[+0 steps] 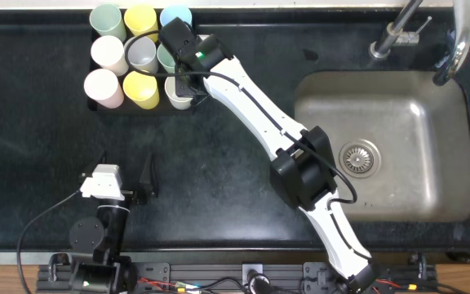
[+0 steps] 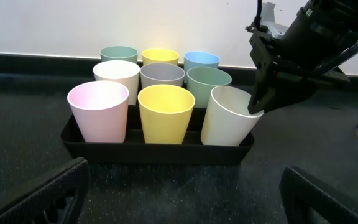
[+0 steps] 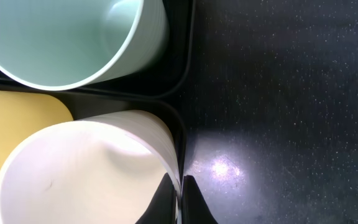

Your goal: Store Cups

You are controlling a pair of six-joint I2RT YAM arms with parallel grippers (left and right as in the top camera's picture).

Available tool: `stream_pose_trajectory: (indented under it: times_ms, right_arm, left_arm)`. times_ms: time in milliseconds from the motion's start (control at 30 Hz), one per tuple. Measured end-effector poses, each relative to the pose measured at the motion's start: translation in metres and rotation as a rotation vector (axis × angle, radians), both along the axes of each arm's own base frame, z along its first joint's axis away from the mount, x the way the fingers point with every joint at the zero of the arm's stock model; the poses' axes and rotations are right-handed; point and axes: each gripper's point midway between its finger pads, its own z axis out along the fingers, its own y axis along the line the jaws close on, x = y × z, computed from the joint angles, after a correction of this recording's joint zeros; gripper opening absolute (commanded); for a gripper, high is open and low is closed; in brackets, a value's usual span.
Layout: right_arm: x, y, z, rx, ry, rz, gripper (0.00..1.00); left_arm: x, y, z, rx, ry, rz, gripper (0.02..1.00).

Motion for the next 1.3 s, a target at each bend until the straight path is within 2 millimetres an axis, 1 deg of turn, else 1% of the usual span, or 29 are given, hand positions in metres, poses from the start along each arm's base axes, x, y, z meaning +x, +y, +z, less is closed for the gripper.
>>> stream_pose_trajectory:
  times_ms: [33, 133, 167, 200, 300, 500, 567, 633, 733, 800, 900, 1000, 1067, 1100, 1133, 1200, 1267, 1300]
  right_arm:
    - [0.000, 0.000, 0.000, 0.000, 0.000, 0.000, 0.099]
    - [0.001, 0.001, 0.000, 0.004, -0.002, -0.001, 0.371]
    - [0.001, 0.001, 0.000, 0.006, -0.002, -0.002, 0.426]
    - [0.001, 0.001, 0.000, 0.004, -0.003, 0.002, 0.459]
    - [0.001, 0.001, 0.000, 0.003, -0.004, 0.006, 0.478]
    - [0.003, 0.005, 0.002, 0.020, -0.013, 0.008, 0.630]
    - [0.003, 0.007, 0.005, 0.032, -0.011, 0.011, 0.671]
    - [0.002, 0.009, 0.013, 0.044, -0.011, 0.017, 0.689]
    - [0.001, 0.009, 0.033, 0.056, -0.023, 0.018, 0.735]
    - [-0.001, 0.002, 0.048, 0.043, -0.031, 0.007, 0.774]
    - [-0.011, -0.019, 0.067, -0.021, -0.034, -0.026, 0.816]
    - [-0.024, -0.049, 0.089, -0.102, -0.043, -0.089, 0.871]
    - [-0.034, -0.070, 0.113, -0.142, -0.068, -0.139, 0.947]
    - [-0.038, -0.081, 0.128, -0.151, -0.092, -0.167, 0.969]
    - [-0.042, -0.090, 0.143, -0.150, -0.117, -0.188, 0.980]
    - [-0.047, -0.108, 0.180, -0.114, -0.192, -0.236, 1.000]
    - [-0.053, -0.130, 0.217, -0.066, -0.266, -0.293, 1.000]
    - [-0.057, -0.144, 0.235, -0.043, -0.300, -0.330, 1.000]
  left_arm:
    - [0.000, 0.000, 0.000, 0.000, 0.000, 0.000, 0.998]
    - [0.000, 0.000, 0.000, 0.000, 0.000, 0.000, 1.000]
    - [0.000, 0.000, 0.000, 0.000, 0.000, 0.000, 1.000]
    - [0.000, 0.000, 0.000, 0.000, 0.000, 0.000, 1.000]
    - [0.000, 0.000, 0.000, 0.000, 0.000, 0.000, 1.000]
    - [0.000, 0.000, 0.000, 0.000, 0.000, 0.000, 1.000]
    - [0.000, 0.000, 0.000, 0.000, 0.000, 0.000, 1.000]
    - [0.000, 0.000, 0.000, 0.000, 0.000, 0.000, 1.000]
    - [0.000, 0.000, 0.000, 0.000, 0.000, 0.000, 1.000]
    - [0.000, 0.000, 0.000, 0.000, 0.000, 0.000, 1.000]
    - [0.000, 0.000, 0.000, 0.000, 0.000, 0.000, 1.000]
    - [0.000, 0.000, 0.000, 0.000, 0.000, 0.000, 1.000]
    - [0.000, 0.000, 0.000, 0.000, 0.000, 0.000, 1.000]
    - [0.000, 0.000, 0.000, 0.000, 0.000, 0.000, 1.000]
    - [0.000, 0.000, 0.000, 0.000, 0.000, 0.000, 1.000]
    - [0.000, 0.000, 0.000, 0.000, 0.000, 0.000, 0.998]
    - [0.000, 0.000, 0.000, 0.000, 0.000, 0.000, 0.996]
    - [0.000, 0.000, 0.000, 0.000, 0.000, 0.000, 0.998]
